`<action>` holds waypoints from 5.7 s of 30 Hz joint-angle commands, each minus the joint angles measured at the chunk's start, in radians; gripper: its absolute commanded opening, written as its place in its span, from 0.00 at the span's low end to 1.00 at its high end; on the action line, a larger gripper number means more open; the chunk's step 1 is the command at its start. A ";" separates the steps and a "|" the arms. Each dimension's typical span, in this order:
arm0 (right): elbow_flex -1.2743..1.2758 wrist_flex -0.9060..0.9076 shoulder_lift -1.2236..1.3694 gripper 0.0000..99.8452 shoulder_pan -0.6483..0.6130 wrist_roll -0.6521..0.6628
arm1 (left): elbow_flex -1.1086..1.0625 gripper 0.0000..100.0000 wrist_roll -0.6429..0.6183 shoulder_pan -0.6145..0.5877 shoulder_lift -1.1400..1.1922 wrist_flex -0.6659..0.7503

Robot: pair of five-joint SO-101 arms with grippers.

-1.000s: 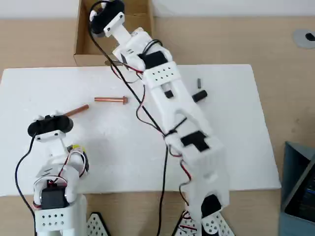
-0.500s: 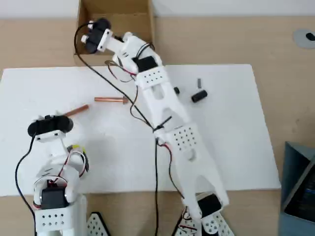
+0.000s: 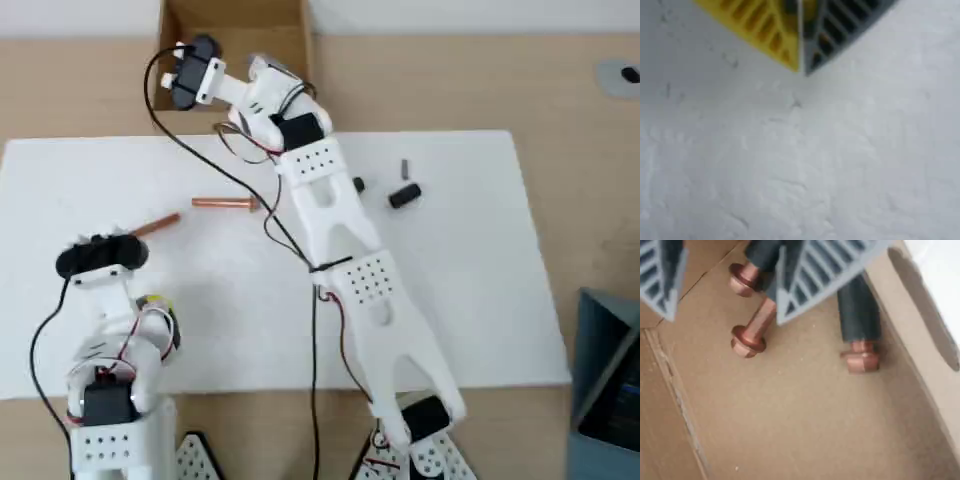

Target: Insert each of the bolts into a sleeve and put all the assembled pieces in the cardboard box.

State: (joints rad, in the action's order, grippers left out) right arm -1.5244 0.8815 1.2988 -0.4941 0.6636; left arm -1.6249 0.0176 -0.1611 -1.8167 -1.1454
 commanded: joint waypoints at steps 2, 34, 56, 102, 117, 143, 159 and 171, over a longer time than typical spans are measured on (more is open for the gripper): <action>-0.061 0.005 -0.015 0.16 0.016 0.008 | 0.006 0.00 0.003 0.000 -0.007 -0.002; -0.143 0.746 -0.401 0.01 0.019 -0.190 | 0.006 0.00 0.002 0.000 -0.007 -0.002; 0.295 0.907 -1.004 0.01 0.176 -0.384 | 0.006 0.00 0.002 0.002 -0.007 -0.002; 1.213 0.603 -0.952 0.13 0.403 -1.249 | 0.006 0.00 0.003 0.002 -0.007 -0.002; 0.972 0.660 -0.693 0.13 0.455 -1.269 | 0.006 0.00 0.003 0.002 -0.007 -0.002; 0.851 0.660 -0.487 0.10 0.455 -1.269 | 0.006 0.00 0.003 0.002 -0.007 -0.002; 0.630 0.861 -0.587 0.01 0.449 -1.263 | 0.006 0.00 0.003 0.002 -0.007 -0.002; 0.570 0.907 -0.883 0.01 0.453 -1.148 | 0.006 0.00 -0.002 -0.002 -0.007 -0.002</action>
State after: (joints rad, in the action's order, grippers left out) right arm -0.9152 1.7637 0.5654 -0.0506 -0.5148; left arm -1.6249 0.0176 -0.1611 -1.8167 -1.1454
